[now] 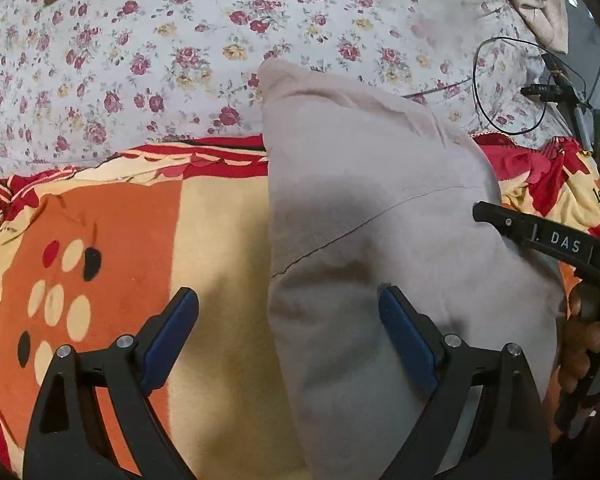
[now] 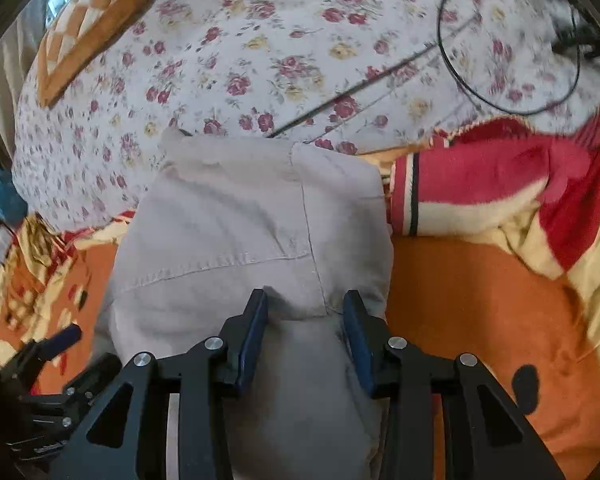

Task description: Fold large clothes

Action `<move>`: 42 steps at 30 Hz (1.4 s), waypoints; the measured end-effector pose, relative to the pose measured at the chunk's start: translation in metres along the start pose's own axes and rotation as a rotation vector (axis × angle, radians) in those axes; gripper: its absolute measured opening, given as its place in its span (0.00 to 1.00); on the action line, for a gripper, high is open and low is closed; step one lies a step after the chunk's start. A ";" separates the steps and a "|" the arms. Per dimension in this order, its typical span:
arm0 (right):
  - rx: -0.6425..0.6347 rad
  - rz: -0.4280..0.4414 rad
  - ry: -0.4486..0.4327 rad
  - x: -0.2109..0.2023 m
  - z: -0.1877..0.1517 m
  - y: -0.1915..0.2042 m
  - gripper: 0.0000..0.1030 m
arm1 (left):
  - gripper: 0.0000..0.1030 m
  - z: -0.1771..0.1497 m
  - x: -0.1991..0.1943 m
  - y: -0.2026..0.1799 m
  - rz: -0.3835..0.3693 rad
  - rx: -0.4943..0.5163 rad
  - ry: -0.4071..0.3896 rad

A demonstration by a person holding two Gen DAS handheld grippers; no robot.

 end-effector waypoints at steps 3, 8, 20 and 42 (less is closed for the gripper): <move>-0.003 0.001 -0.002 -0.004 -0.001 0.000 0.37 | 0.90 0.001 -0.001 -0.002 0.002 0.002 0.005; 0.070 0.114 -0.020 -0.027 -0.002 -0.018 0.74 | 0.90 0.007 -0.005 0.007 -0.113 0.012 0.020; 0.133 0.419 0.130 0.025 0.008 -0.043 0.78 | 0.94 0.027 0.049 0.010 -0.436 -0.092 0.212; 0.033 0.284 0.084 -0.074 -0.074 0.053 0.64 | 0.64 -0.083 -0.067 0.081 -0.117 -0.008 0.118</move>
Point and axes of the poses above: each gripper's, at about its wrist camera, not at the fingertips, and x roughly the way its jaws point, y to its left, z to its top, the point moved 1 cm from there along x, roughly the way its jaws point, and after that the axes turned 8 degrees about y, right-handed, at the moved point
